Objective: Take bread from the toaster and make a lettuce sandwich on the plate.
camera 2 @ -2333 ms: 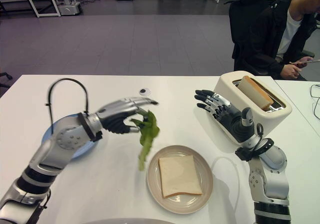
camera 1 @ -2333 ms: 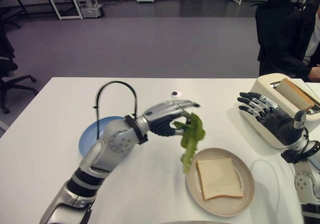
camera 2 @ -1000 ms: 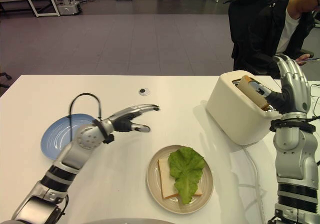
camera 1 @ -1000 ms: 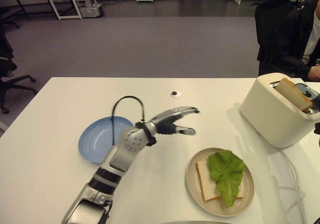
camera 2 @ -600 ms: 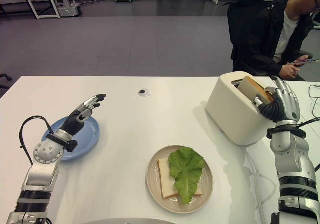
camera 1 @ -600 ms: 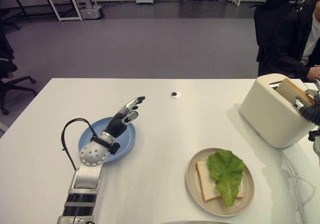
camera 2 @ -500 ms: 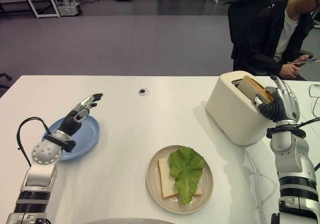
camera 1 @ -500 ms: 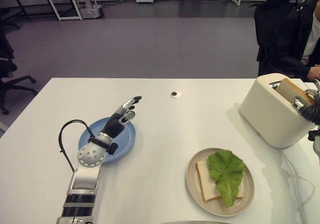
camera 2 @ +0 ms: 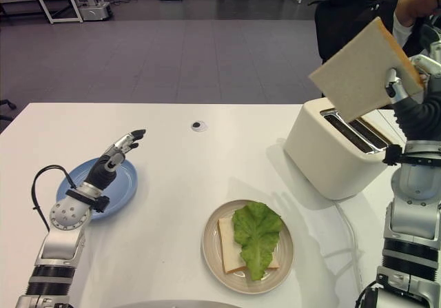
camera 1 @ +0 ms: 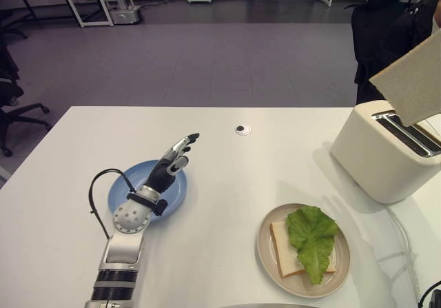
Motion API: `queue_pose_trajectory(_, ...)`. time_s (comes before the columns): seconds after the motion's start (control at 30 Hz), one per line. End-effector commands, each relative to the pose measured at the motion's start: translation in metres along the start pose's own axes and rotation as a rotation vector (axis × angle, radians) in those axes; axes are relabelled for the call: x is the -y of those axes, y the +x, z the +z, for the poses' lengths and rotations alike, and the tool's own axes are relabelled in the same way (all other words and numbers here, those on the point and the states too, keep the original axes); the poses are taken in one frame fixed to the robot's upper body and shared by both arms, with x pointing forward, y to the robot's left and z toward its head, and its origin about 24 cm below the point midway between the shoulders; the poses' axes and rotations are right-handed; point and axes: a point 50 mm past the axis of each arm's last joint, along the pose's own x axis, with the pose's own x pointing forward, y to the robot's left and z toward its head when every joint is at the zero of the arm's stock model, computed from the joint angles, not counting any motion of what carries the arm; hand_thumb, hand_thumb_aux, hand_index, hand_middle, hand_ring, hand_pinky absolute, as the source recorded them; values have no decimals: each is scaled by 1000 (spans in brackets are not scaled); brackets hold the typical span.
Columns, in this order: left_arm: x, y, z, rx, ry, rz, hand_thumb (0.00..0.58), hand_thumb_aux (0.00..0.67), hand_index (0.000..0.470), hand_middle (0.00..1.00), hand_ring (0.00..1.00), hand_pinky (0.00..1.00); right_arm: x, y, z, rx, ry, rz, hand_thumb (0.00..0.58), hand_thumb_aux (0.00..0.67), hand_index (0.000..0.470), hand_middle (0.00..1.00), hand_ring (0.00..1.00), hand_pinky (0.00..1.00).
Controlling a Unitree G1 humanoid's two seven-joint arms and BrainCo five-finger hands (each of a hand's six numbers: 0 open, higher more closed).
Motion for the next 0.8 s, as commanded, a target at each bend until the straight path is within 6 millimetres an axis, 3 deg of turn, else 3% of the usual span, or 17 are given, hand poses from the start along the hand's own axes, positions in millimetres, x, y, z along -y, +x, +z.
queue_pose_trajectory(0.03, 8, -2, 2, 18, -11, -31, 0, 0, 0, 0, 0, 0, -40, -17, -3, -125, 367, 360, 580, 670, 470, 0, 0, 0)
queue_pose_trajectory(0.17, 12, -2, 5, 35, -16, -39, 0, 0, 0, 0, 0, 0, -74, -65, -17, -362, 562, 815, 580, 670, 470, 0, 0, 0)
queue_pose_trajectory(0.4, 17, -1, 8, 46, -23, -49, 0, 0, 0, 0, 0, 0, -83, -118, -27, -488, 631, 1156, 580, 670, 470, 0, 0, 0)
queue_pose_trajectory(0.63, 20, 0, 10, 56, -26, -57, 0, 0, 0, 0, 0, 0, -103, -142, -28, -496, 442, 1321, 580, 670, 470, 0, 0, 0)
queue_pose_trajectory(0.77, 23, 1, 12, 63, -30, -63, 0, 0, 0, 0, 0, 0, -115, -138, -30, -482, 379, 1270, 580, 670, 470, 0, 0, 0)
queue_pose_trajectory(0.8, 24, 1, 11, 63, -30, -65, 0, 0, 0, 0, 0, 0, -116, -135, -31, -478, 372, 1251, 576, 615, 431, 0, 0, 0)
